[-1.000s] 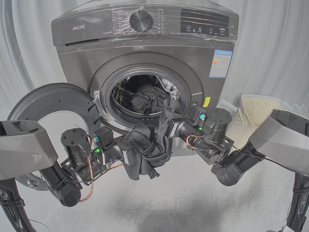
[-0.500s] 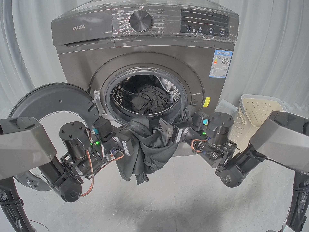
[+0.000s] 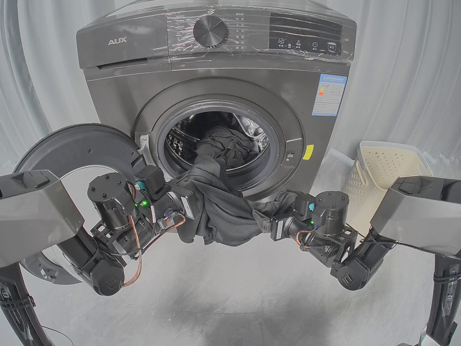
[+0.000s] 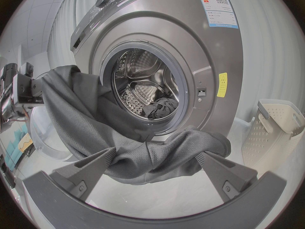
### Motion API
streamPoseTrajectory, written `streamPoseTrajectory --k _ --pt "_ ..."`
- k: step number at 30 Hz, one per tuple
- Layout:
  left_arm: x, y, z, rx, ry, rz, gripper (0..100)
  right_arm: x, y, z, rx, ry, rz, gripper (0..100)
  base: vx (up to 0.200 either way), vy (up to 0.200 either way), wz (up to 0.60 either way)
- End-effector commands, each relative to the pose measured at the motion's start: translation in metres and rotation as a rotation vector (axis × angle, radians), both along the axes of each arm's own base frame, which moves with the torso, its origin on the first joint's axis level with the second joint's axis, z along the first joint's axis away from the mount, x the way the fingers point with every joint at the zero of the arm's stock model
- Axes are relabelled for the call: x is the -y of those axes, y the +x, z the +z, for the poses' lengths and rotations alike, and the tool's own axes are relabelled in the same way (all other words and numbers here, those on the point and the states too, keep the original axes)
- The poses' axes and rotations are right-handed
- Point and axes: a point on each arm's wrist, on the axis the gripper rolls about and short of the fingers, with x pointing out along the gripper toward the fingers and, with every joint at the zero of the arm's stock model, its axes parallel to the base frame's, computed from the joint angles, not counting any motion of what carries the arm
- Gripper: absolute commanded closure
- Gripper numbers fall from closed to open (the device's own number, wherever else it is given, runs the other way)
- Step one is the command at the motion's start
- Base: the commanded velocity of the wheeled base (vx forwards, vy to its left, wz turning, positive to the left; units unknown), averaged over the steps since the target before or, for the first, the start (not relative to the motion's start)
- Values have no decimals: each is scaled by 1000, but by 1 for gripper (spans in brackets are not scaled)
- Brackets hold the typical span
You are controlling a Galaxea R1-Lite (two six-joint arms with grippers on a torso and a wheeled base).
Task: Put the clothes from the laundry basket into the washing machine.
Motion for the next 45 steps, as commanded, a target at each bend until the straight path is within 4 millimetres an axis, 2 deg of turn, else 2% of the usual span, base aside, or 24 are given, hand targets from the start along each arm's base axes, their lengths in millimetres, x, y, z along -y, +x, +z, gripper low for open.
streamPoseTrajectory --k 1,7,12,14,18,24,26,27,39,45 --pt "0 0 0 -1 0 -3 100 4 12 2 15 20 -39 0 0 0 0" --pt "-1 -1 -5 -17 10 -1 100 26 33 6 13 55 -169 0 0 0 0" --pt "-4 1 -4 -13 10 7 100 42 40 5 14 54 -209 0 0 0 0" --pt "-4 0 -3 -12 8 7 100 41 39 3 11 49 -204 0 0 0 0" --pt "-3 1 -2 -6 6 10 100 27 19 -3 -18 14 -117 0 0 0 0" --pt "-3 3 -3 -8 2 30 100 -10 -29 -17 -21 -19 175 0 0 0 0" --pt "-2 3 -3 -9 -2 48 100 -14 -33 -18 -21 -18 197 0 0 0 0" --pt "-2 4 -2 -7 -4 54 100 -23 -41 -21 -28 -22 241 0 0 0 0" --pt "1 10 5 22 -27 73 100 -41 -53 -20 13 11 336 0 0 0 0" --pt "3 13 11 40 -56 90 100 -55 -45 -30 32 25 342 0 0 0 0"
